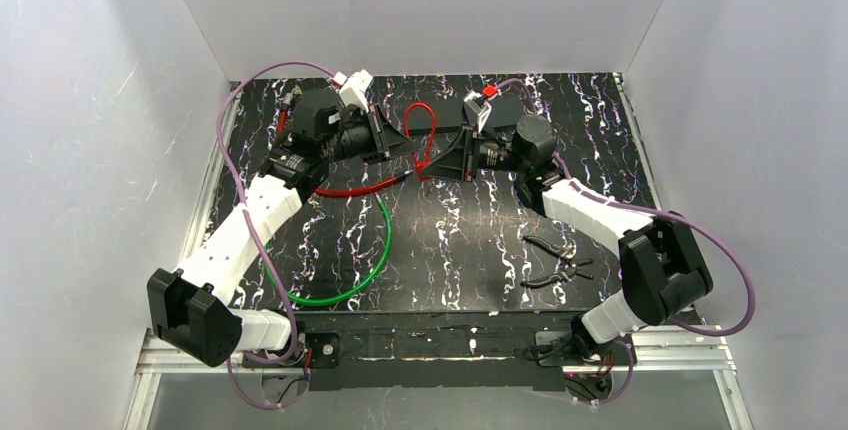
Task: Lock with the key
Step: Lock the lock.
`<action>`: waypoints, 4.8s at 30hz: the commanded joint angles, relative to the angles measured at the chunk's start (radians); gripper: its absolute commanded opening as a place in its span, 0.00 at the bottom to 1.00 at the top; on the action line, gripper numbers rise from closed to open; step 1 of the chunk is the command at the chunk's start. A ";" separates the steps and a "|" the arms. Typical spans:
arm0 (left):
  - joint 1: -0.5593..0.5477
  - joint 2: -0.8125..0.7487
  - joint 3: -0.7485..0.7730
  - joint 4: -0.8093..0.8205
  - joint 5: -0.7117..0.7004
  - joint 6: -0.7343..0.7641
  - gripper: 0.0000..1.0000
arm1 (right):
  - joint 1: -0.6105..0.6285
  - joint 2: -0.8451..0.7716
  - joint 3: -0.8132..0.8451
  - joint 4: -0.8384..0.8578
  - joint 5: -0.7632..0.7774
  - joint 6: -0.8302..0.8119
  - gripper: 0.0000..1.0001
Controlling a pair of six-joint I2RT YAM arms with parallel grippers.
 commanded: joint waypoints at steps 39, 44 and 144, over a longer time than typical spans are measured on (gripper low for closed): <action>0.129 -0.033 -0.042 0.271 0.393 -0.070 0.76 | -0.014 -0.034 -0.038 0.374 -0.059 0.221 0.01; 0.083 -0.006 -0.033 0.295 0.396 -0.079 0.68 | 0.005 -0.023 -0.037 0.374 -0.061 0.223 0.01; 0.244 -0.032 -0.314 0.548 0.209 -0.505 0.00 | 0.124 0.077 0.278 -0.463 0.242 -0.399 0.57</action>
